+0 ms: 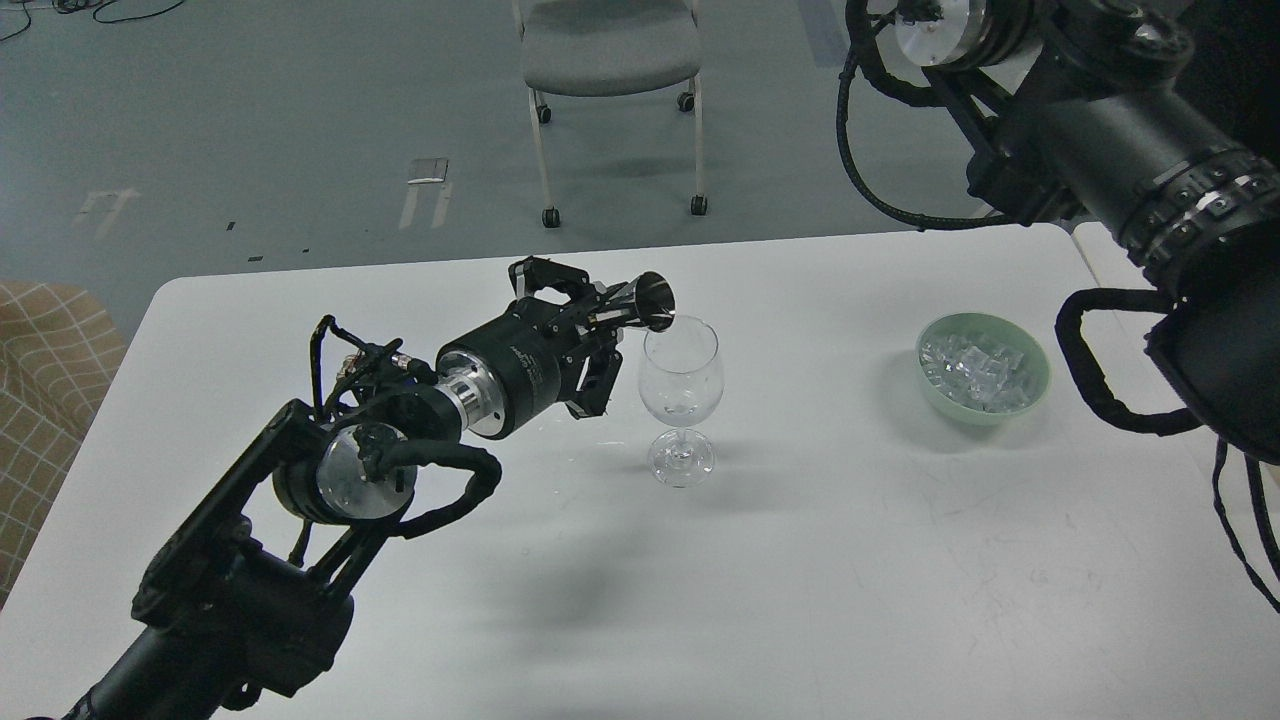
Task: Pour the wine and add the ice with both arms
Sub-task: 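Hold the jigger tipped above the glass to pour, left gripper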
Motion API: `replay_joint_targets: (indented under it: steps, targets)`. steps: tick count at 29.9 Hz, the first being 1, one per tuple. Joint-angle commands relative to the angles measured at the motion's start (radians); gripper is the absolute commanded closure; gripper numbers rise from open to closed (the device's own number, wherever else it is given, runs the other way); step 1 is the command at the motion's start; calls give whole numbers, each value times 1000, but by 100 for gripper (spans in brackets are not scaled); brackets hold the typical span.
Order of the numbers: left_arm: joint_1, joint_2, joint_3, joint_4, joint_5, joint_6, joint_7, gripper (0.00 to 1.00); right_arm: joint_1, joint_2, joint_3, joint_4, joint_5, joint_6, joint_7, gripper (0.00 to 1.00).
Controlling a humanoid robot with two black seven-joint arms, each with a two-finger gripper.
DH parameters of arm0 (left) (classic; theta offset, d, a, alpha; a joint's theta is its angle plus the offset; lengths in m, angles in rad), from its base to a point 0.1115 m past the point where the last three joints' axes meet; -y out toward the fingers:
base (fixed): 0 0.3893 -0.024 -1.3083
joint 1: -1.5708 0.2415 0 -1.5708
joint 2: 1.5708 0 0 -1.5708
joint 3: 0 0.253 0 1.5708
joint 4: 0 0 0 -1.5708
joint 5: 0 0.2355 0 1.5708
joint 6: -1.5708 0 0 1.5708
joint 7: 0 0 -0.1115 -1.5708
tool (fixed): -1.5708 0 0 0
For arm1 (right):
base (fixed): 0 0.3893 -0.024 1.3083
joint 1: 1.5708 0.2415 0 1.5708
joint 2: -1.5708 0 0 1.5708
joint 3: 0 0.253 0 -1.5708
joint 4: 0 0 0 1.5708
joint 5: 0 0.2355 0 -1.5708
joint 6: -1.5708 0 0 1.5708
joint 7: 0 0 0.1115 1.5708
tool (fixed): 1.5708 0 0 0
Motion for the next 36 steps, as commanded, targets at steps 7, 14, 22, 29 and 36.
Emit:
replay_joint_targets:
  steps: [7,14,22,29,36]
  targets:
    - [-11,21,2,-7,60,0,29,100,-2,0,1,0,0,0,0,0]
    - [-14,21,2,-10,72,6,29,100,1,0,0,0,0,2,0,0]
    - [-27,18,2,-10,118,21,29,100,0,0,0,0,-2,3,0,0]
    - [-34,28,15,-10,144,26,29,100,0,0,0,0,0,3,0,0]
    - [-41,42,15,-23,181,26,29,100,-2,0,0,0,-2,5,0,0]
